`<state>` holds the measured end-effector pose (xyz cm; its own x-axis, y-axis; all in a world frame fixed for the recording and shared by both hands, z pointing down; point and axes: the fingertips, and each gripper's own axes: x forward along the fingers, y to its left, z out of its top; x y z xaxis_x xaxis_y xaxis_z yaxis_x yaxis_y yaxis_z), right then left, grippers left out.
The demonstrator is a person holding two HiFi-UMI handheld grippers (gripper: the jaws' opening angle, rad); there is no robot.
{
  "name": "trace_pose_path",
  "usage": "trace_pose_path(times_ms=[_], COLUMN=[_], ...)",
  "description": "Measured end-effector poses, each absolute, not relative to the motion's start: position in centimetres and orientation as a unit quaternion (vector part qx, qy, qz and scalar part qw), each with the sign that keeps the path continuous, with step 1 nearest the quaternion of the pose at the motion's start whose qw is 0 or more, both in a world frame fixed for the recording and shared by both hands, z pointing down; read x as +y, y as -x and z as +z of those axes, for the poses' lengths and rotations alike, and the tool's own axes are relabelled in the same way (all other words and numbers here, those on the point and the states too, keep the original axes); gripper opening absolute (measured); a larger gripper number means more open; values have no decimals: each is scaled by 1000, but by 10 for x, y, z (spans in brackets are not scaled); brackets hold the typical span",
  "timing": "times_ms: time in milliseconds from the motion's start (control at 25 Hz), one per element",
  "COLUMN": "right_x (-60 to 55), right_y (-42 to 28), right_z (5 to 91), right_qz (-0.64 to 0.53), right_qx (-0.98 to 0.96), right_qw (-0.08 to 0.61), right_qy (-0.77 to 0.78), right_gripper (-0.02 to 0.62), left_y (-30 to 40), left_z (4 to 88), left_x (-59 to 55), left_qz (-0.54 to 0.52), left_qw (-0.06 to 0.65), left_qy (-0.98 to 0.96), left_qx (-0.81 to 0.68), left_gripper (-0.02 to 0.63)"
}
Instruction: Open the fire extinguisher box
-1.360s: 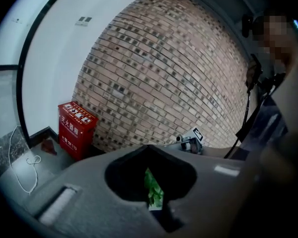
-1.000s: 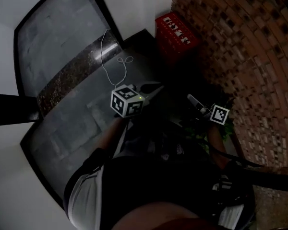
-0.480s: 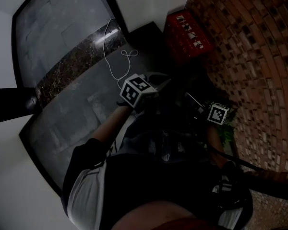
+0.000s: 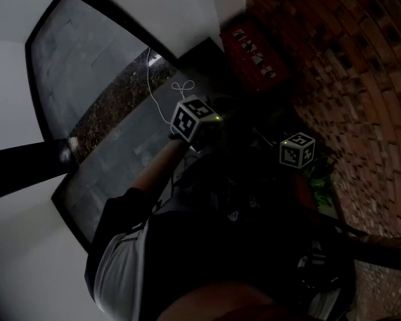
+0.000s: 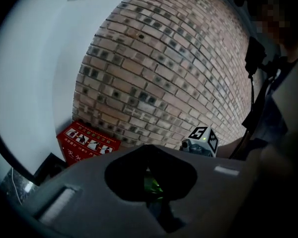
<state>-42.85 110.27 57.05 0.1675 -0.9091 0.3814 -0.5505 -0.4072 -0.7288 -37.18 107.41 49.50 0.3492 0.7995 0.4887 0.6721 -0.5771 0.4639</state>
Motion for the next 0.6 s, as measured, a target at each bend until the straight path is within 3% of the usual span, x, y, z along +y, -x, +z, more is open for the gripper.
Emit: trace_pose_path(times_ms=[440, 600], right_x=[1140, 1140], right_y=[379, 373], right_z=[585, 581], right_qz=[-434, -452], right_qx=[514, 489], right_qw=[90, 175], right_qy=[735, 725], right_gripper=[0, 0], left_y=[295, 266], left_z=[588, 636], left_x=[1074, 1074], left_qz=[452, 486], left_qw=[222, 286], left_qy=[-800, -768], left_qx=[327, 302], left_gripper=[-6, -6])
